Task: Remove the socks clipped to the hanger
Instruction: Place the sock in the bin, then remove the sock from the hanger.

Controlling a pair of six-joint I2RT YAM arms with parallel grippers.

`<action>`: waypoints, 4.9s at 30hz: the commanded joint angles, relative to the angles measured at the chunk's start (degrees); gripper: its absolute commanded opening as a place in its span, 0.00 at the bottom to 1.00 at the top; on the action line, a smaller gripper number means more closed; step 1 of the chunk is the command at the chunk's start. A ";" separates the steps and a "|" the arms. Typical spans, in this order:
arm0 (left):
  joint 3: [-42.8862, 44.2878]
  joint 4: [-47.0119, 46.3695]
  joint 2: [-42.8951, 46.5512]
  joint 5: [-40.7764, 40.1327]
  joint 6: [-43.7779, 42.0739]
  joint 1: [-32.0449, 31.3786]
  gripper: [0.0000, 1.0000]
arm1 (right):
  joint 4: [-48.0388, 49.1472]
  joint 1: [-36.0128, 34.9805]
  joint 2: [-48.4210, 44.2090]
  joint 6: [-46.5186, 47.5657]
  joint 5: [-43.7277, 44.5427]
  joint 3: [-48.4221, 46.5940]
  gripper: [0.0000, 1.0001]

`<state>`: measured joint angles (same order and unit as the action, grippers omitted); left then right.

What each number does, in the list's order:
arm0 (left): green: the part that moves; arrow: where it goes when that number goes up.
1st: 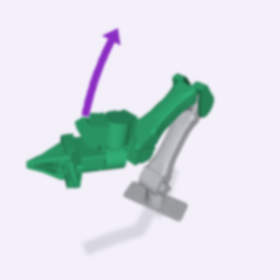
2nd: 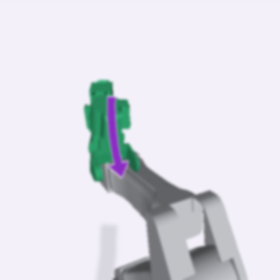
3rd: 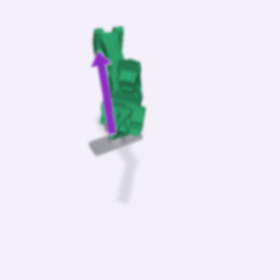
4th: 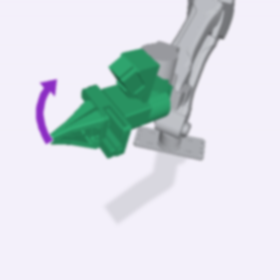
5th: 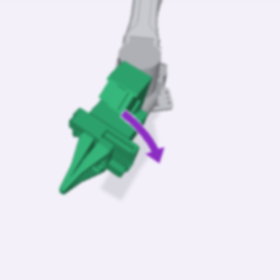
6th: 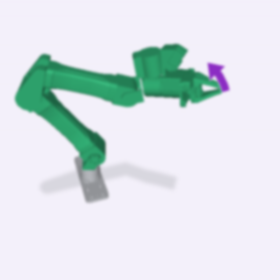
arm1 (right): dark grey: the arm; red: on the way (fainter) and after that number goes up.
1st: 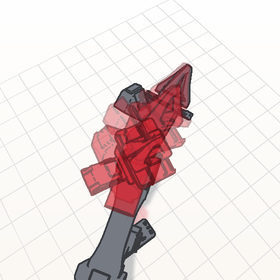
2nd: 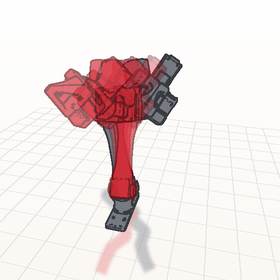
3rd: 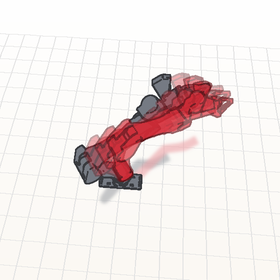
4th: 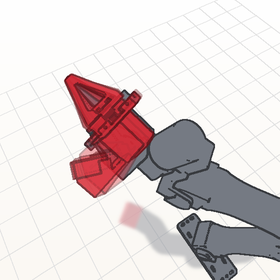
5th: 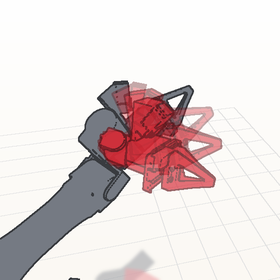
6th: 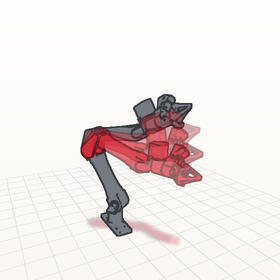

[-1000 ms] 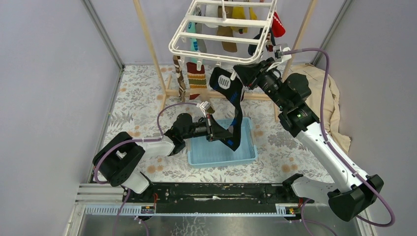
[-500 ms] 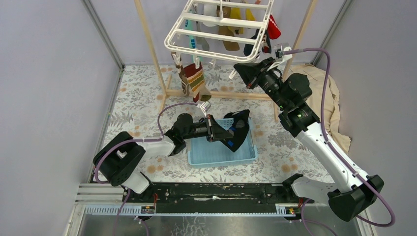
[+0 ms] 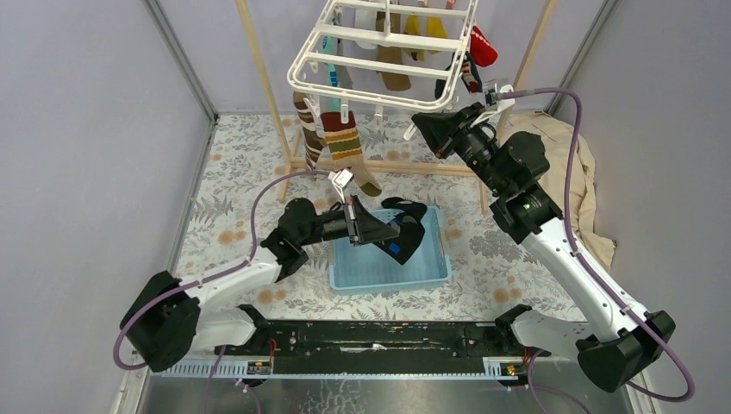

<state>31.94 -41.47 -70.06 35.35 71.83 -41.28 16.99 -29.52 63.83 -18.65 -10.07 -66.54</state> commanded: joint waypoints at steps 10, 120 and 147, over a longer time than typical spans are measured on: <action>3.48 9.78 7.31 -0.79 -3.40 -0.48 0.00 | -1.63 -0.10 -2.46 0.60 1.16 1.77 0.93; 16.18 63.33 15.52 -40.47 -32.72 -3.70 0.99 | -31.80 -0.10 -35.26 -7.44 4.98 31.49 0.99; 8.09 61.07 23.62 -42.35 -28.86 -3.72 0.99 | -11.52 -0.10 -16.43 0.08 17.92 24.14 0.90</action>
<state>42.00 22.13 -48.60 -7.70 41.85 -44.64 -2.81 -29.52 44.14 -20.78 4.45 -38.65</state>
